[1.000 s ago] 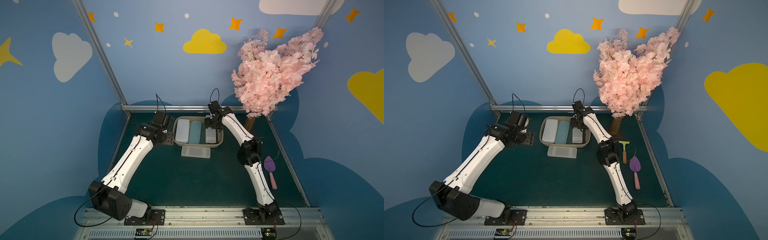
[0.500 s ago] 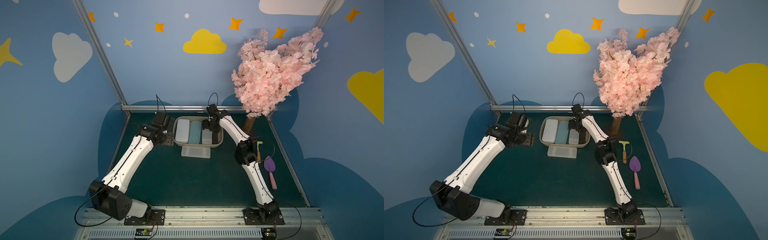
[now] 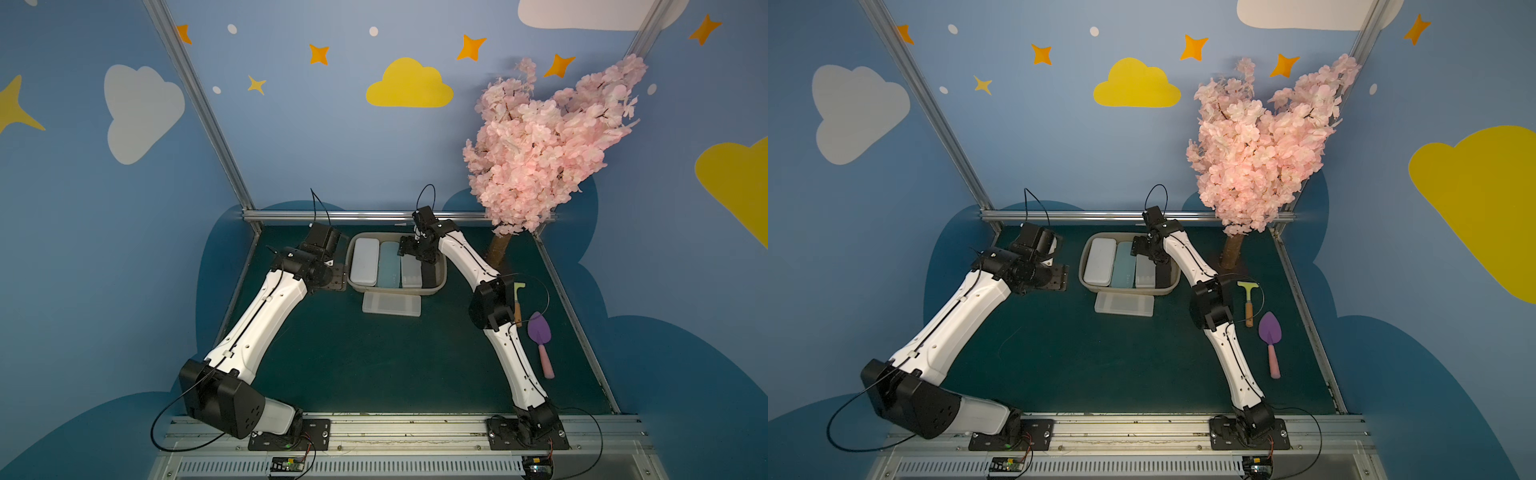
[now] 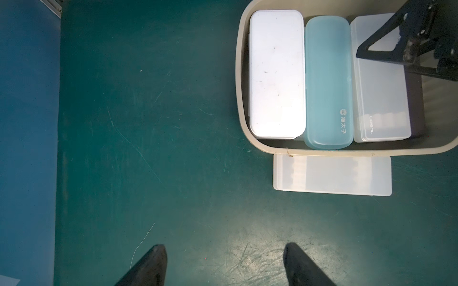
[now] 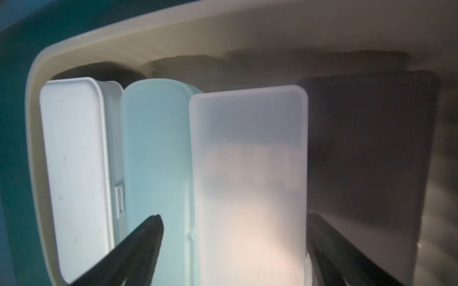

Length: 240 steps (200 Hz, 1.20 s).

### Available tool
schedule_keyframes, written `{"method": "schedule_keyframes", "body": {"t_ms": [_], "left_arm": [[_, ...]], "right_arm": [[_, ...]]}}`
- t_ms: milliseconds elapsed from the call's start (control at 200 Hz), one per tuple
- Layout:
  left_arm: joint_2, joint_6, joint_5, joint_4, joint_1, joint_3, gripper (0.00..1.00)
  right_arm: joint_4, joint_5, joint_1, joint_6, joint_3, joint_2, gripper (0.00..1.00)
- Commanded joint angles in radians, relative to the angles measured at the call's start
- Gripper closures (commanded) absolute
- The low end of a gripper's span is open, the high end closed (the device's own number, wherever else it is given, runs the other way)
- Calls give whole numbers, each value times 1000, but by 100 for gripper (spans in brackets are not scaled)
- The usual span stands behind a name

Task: Put the pencil case into the storage box
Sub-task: Place the pencil case at the storage box.

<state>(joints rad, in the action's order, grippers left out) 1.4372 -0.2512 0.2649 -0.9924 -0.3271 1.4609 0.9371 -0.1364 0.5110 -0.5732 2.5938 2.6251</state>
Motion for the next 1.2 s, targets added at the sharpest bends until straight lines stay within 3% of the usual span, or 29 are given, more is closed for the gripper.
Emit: {"method": "schedule_keyframes", "body": {"t_ms": [0, 370, 671, 1011, 1116, 1171, 1196], "left_arm": [[11, -4, -3, 9, 3, -10, 22], [3, -2, 1, 7, 3, -19, 22], [1, -5, 1, 11, 6, -27, 20], [-4, 6, -65, 4, 4, -39, 20], [-23, -44, -131, 25, -1, -88, 32], [-35, -84, -169, 47, -2, -128, 46], [-39, -105, -185, 57, -2, -147, 52]], "right_arm": [[-47, -48, 31, -40, 12, -11, 8], [-64, -25, 39, -59, -14, -25, 6], [-66, 47, 24, -20, -233, -172, 2], [-89, 97, 13, 82, -285, -343, 2], [-90, 84, -14, 42, -381, -445, 14], [-94, 43, -36, 20, -452, -503, 31], [-95, 17, -48, 8, -480, -527, 45]]}}
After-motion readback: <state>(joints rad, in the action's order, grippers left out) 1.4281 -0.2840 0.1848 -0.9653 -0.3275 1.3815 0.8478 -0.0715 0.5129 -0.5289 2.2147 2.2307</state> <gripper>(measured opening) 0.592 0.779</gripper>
